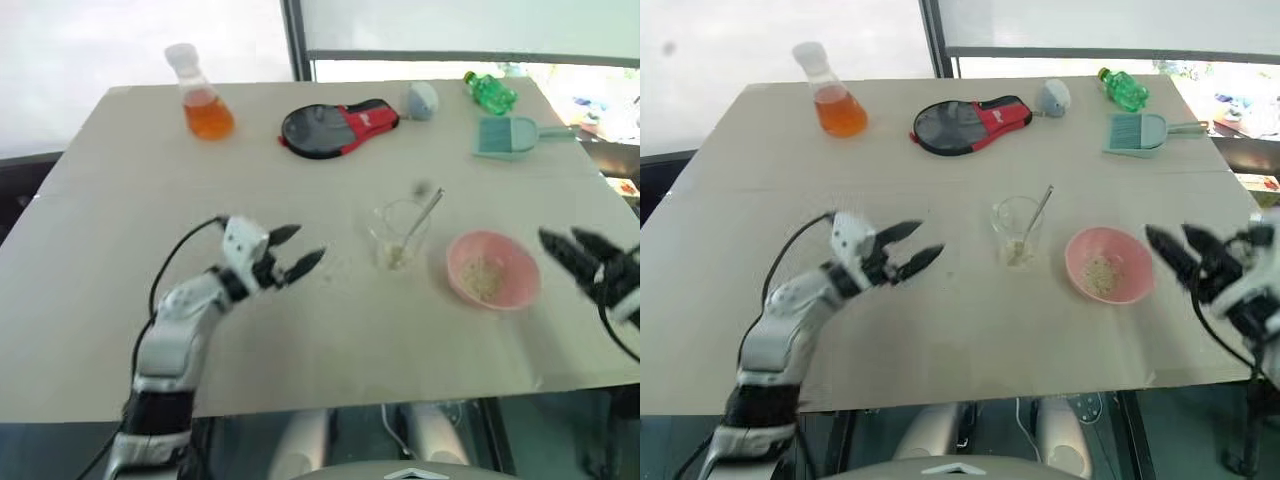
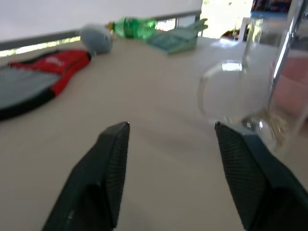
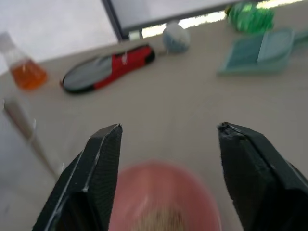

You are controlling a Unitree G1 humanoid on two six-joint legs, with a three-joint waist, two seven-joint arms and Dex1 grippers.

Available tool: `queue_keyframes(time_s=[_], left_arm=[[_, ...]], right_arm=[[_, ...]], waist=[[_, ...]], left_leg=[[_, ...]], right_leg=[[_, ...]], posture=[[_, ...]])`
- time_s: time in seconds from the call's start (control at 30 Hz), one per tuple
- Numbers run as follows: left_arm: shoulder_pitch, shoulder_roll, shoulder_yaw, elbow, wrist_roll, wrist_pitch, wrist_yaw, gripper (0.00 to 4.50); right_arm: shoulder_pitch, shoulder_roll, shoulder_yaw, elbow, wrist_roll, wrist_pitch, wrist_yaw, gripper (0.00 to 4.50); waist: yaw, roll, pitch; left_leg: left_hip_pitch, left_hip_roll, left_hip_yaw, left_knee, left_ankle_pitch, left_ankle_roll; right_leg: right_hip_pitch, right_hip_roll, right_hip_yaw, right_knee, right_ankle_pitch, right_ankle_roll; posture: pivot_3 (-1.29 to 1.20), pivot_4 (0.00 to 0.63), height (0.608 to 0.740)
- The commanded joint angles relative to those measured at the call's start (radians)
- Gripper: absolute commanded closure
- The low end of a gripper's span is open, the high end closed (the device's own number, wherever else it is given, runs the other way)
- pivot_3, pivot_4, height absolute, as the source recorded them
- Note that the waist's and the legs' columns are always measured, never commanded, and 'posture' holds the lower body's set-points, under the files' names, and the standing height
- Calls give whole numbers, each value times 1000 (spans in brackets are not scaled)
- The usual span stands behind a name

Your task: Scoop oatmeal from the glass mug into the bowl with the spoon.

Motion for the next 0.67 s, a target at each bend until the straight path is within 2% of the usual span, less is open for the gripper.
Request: queue_keyframes(time_s=[0.03, 0.1, 0.2, 0.27, 0.4, 0.5, 0.67], left_arm=[[192, 1, 60, -201, -28, 40, 72, 18], [302, -9, 82, -283, -46, 73, 110, 18], [476, -10, 102, -397, -63, 83, 127, 18], [520, -24, 115, -404, -36, 60, 166, 18], [558, -50, 91, -384, 46, 4, 233, 18], [593, -68, 78, -403, 51, -15, 248, 18], [671, -71, 91, -446, 80, -33, 281, 18]], right_arm=[[173, 2, -59, -58, -146, -100, 298, 9], [222, 31, -35, -28, -222, -163, 382, 9], [268, 72, 96, 24, -414, -297, 510, 9], [270, 123, 199, 62, -524, -384, 550, 9], [248, 201, 397, 180, -729, -559, 609, 9], [209, 245, 476, 245, -788, -616, 617, 9], [167, 259, 498, 288, -779, -611, 623, 9]], waist=[[2, 0, 0], [4, 0, 1], [4, -1, 1], [9, -1, 1], [12, 1, 1], [13, 1, 1], [11, 1, 0]], left_leg=[[1, 0, 1, 0, 0, 0], [15, 2, 1, -2, -2, 1], [23, 9, 1, -3, -2, 2], [27, 10, 2, -3, -3, 1], [27, 11, 2, -3, -3, 0], [25, 11, 3, -4, -3, 1], [16, 10, 3, -5, -5, 1]], right_leg=[[1, 0, 0, 0, 0, 0], [16, 0, 0, -4, 0, 0], [27, 1, -1, -16, -2, -2], [31, -3, 1, -18, -3, 0], [31, -5, 0, -19, -4, 0], [29, -5, 0, -19, -1, -4], [22, -4, -1, -21, 1, -2]], posture=[[0, 150, 740], [0, 150, 740], [0, 150, 740], [0, 150, 740], [0, 150, 740], [0, 150, 740], [0, 150, 740]])
